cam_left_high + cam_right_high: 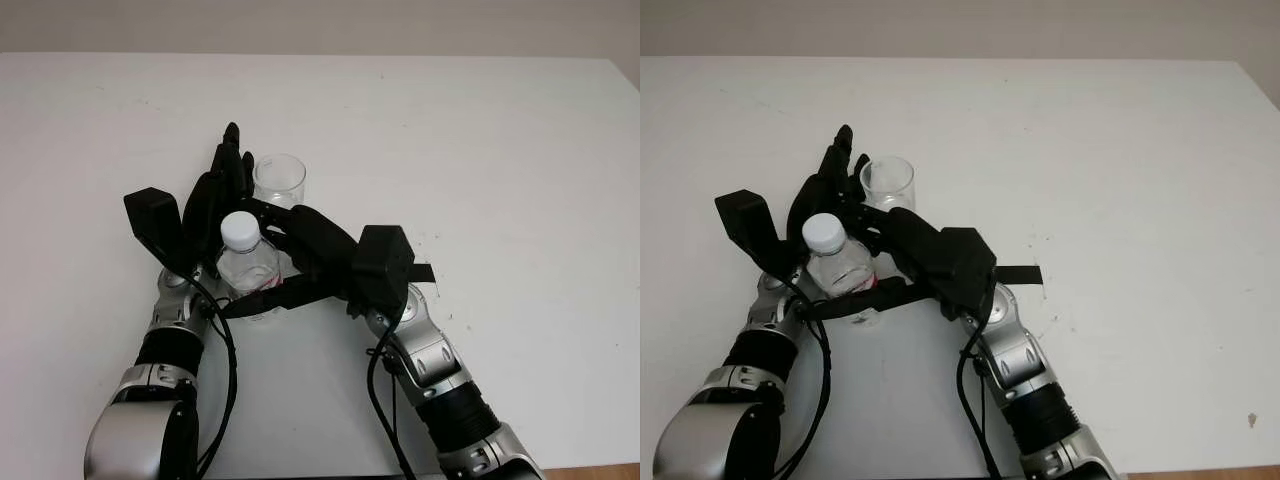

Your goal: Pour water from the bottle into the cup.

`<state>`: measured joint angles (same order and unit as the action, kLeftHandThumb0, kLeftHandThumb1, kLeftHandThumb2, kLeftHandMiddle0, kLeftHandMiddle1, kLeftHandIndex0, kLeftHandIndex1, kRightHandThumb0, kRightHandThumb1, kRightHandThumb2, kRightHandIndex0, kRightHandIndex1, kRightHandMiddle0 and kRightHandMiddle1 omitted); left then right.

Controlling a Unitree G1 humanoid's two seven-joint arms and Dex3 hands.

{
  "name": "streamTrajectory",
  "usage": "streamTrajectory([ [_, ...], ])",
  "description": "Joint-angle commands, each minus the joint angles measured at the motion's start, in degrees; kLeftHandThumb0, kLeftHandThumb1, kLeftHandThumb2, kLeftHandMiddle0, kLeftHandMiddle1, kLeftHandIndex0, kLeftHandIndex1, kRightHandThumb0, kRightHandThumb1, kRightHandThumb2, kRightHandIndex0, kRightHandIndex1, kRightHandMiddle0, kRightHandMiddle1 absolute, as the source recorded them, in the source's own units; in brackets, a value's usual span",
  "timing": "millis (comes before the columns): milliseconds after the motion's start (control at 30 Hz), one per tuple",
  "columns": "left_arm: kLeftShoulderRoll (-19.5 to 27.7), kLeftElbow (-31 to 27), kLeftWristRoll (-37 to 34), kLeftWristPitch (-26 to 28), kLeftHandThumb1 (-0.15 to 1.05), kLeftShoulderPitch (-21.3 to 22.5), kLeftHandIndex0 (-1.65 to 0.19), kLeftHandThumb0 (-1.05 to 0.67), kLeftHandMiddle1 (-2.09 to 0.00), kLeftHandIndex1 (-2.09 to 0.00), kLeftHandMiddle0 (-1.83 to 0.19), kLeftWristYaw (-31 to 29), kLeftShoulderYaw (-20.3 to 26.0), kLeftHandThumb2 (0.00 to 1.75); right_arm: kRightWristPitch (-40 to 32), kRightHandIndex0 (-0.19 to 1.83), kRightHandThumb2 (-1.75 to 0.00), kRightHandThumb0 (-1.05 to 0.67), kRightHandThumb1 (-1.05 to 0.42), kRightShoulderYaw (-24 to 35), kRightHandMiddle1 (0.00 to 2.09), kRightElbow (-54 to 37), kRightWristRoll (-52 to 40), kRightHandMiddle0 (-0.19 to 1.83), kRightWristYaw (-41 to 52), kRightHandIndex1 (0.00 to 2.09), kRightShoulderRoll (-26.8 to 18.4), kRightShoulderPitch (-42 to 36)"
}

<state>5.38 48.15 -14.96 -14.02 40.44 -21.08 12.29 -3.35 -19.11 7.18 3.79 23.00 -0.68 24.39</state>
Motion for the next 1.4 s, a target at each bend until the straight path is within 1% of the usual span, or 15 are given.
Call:
streamTrajectory([
  [0, -0.6, 0.4, 0.2, 0.3, 1.05, -1.9, 0.19, -0.83, 0.0, 0.0, 0.19, 0.1, -0.2, 0.73, 0.8, 1.36, -0.08, -0.56, -0.99, -0.7, 2.08, -0.7, 0.9, 1.16, -0.7, 2.05, 0.1, -1.7],
  [67, -0.5, 0.4, 0.1, 0.4, 1.05, -2.0, 0.19, -0.83, 0.0, 0.0, 0.19, -0.4, -0.2, 0.73, 3.4, 1.5, -0.1, -0.57, -1.03, -0.9, 2.09, 0.2, 1.6, 1.3, -1.8, 2.08, 0.2, -1.9],
  [100, -0.4, 0.4, 0.0, 0.5, 1.05, -2.0, 0.19, -0.83, 0.0, 0.0, 0.19, -0.6, -0.2, 0.73, 4.7, 1.58, -0.15, -0.56, -1.04, -0.9, 2.09, 0.7, 2.0, 1.37, -2.3, 2.09, 0.3, -1.9],
  [233, -0.1, 0.4, 0.3, 0.5, 1.05, -2.0, 0.19, -0.83, 0.0, 0.0, 0.19, -0.7, -0.3, 0.73, 6.9, 1.71, -0.27, -0.51, -1.05, -0.5, 2.09, 1.4, 2.5, 1.46, -4.4, 2.09, 0.9, -2.3],
  [367, 0.1, 0.4, 0.3, 0.7, 1.05, -1.8, 0.19, -0.83, 0.0, 0.0, 0.19, -0.7, -0.3, 0.73, 6.8, 1.75, -0.34, -0.48, -1.05, -0.1, 2.09, 0.7, 4.0, 1.51, -7.1, 2.09, 0.8, -2.7],
  [467, 0.3, 0.7, 0.3, 0.6, 1.05, -1.7, 0.19, -0.83, 0.0, 0.0, 0.19, -1.1, -0.2, 0.74, 7.7, 1.75, -0.36, -0.45, -1.05, 0.6, 2.09, 0.4, 4.2, 1.52, -8.5, 2.09, 0.7, -2.8],
  [600, 0.4, 1.2, 0.1, 0.5, 1.05, -1.3, 0.19, -0.82, 0.0, 0.0, 0.19, -1.5, 0.0, 0.74, 9.6, 1.78, -0.39, -0.45, -1.05, 3.1, 2.09, 0.5, 0.8, 1.51, -9.2, 2.09, 2.1, -3.3],
  [733, 0.6, 1.6, 0.2, 0.7, 1.05, -1.0, 0.19, -0.83, 0.0, 0.0, 0.19, -1.6, 0.1, 0.74, 7.3, 1.83, -0.39, -0.47, -1.05, 5.1, 2.09, -1.5, -1.9, 1.62, -9.7, 2.09, 2.5, -3.7],
  [833, 0.8, 1.7, 0.3, 0.8, 1.05, -0.9, 0.19, -0.82, 0.0, 0.0, 0.19, -1.7, 0.1, 0.74, 8.1, 1.83, -0.32, -0.48, -1.05, 6.3, 2.09, -1.8, -3.6, 1.72, -9.0, 2.09, 2.2, -3.7],
  [900, 0.9, 1.7, 0.4, 0.9, 1.05, -0.8, 0.19, -0.82, 0.0, 0.0, 0.19, -1.6, 0.0, 0.75, 8.0, 1.83, -0.21, -0.45, -1.04, 7.1, 2.09, -2.3, -4.6, 1.79, -8.7, 2.09, 2.1, -3.8],
  [1000, 1.1, 1.8, 0.3, 1.0, 1.05, -0.8, 0.19, -0.83, 0.0, 0.0, 0.19, -2.0, 0.0, 0.74, 8.0, 1.83, -0.16, -0.35, -1.01, 8.2, 2.09, -3.2, -6.3, 1.83, -8.8, 2.09, 2.4, -4.3],
  [1100, 1.1, 2.0, 0.2, 0.9, 1.05, -0.6, 0.19, -0.82, 0.0, 0.0, 0.19, -2.4, 0.0, 0.75, 6.8, 1.83, -0.17, -0.28, -1.03, 8.8, 2.09, -4.7, -6.2, 1.83, -10.2, 2.09, 2.6, -4.8],
  [1200, 1.1, 2.0, 0.3, 0.7, 1.05, -0.5, 0.19, -0.82, 0.0, 0.0, 0.19, -2.5, 0.0, 0.76, 4.5, 1.83, -0.19, -0.25, -1.04, 10.1, 2.09, -6.6, -7.6, 1.83, -11.0, 2.09, 2.6, -5.4],
  [1367, 1.0, 2.2, 0.1, 1.2, 1.05, -0.4, 0.19, -0.82, 0.0, 0.0, 0.19, -2.4, 0.1, 0.76, 2.0, 1.83, -0.24, -0.22, -1.04, 12.9, 2.09, -8.9, -9.7, 1.83, -10.6, 2.09, 1.0, -5.6],
])
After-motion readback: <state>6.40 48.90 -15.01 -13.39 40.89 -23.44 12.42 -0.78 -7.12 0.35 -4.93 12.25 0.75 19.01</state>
